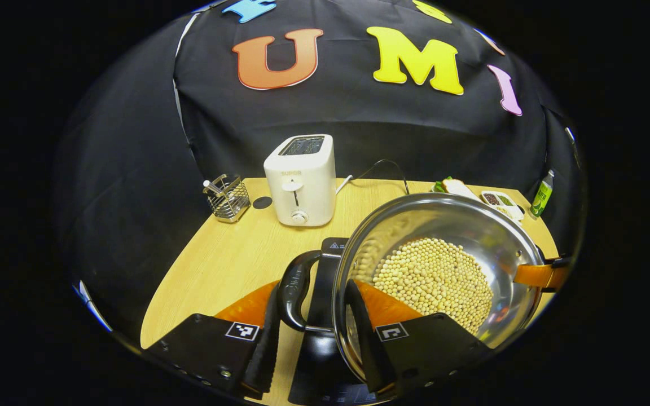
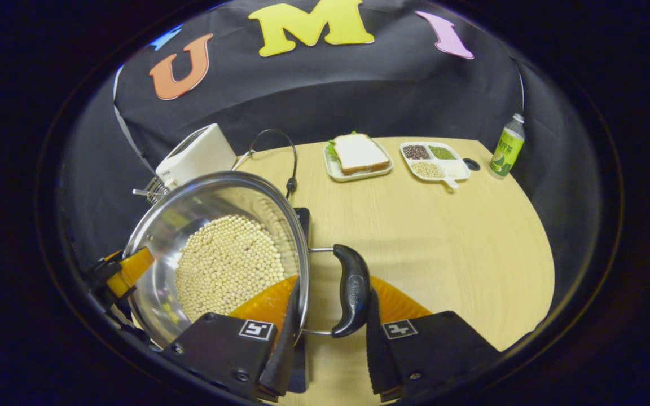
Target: First push the handle of the pot to place it horizontally, then grasp the pot with both hands and set it on the induction cooktop.
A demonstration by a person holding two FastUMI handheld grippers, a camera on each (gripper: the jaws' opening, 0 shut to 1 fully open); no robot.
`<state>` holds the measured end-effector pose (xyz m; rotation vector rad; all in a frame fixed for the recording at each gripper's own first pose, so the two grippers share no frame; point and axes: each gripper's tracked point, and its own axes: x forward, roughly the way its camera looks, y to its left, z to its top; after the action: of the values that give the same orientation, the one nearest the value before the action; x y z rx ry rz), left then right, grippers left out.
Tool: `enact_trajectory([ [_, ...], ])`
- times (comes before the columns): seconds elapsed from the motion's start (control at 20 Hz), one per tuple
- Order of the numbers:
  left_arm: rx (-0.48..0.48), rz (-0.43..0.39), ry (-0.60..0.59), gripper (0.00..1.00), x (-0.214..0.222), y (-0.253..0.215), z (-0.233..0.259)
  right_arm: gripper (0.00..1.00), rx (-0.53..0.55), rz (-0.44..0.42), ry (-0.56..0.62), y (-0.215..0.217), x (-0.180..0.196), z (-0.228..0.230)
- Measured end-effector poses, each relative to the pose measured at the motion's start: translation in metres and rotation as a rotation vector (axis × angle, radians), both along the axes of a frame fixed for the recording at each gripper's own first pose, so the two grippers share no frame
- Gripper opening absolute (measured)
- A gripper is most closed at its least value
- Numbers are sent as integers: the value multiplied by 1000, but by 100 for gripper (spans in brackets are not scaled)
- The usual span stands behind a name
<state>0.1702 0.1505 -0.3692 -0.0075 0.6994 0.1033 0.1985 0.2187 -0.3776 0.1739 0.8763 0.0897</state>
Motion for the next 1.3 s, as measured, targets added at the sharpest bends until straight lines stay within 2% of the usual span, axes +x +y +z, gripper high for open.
enact_trajectory([
  [0.35, -16, -6, 33, 60, -1, 8, -25, 53, -13, -30, 35, 14, -2, -16],
  [0.65, -16, -34, 18, 60, 2, 5, -27, 54, -34, -40, 8, 12, -3, -15],
  [0.7, -11, -38, 13, 51, 2, 6, -27, 55, -28, -41, 11, 13, -3, -16],
  [0.75, -13, -38, 14, 61, 2, 5, -27, 55, -24, -43, 14, 12, -4, -15],
  [0.85, -30, -46, 2, 73, 2, 4, -26, 58, -6, -54, 11, 11, -3, -16],
  [0.9, -35, -45, 0, 55, -1, 5, -27, 58, 7, -46, -12, 12, -1, -13],
  [0.95, -17, -41, -7, 67, -4, 10, -24, 63, 27, -26, -29, 14, -2, -13],
  [1.05, 41, -25, -53, 100, -10, 20, -14, 75, 59, -28, -59, 9, -6, -7],
  [1.1, 58, -24, -77, 98, -13, 20, -6, 80, 46, -16, -74, 4, -9, -5],
  [1.2, 70, -9, -93, 97, -20, 21, 2, 85, 42, 5, -119, 1, -12, 5],
  [1.3, 79, 19, -101, 97, -29, 21, 9, 86, 10, 31, -144, -6, -18, 14],
])
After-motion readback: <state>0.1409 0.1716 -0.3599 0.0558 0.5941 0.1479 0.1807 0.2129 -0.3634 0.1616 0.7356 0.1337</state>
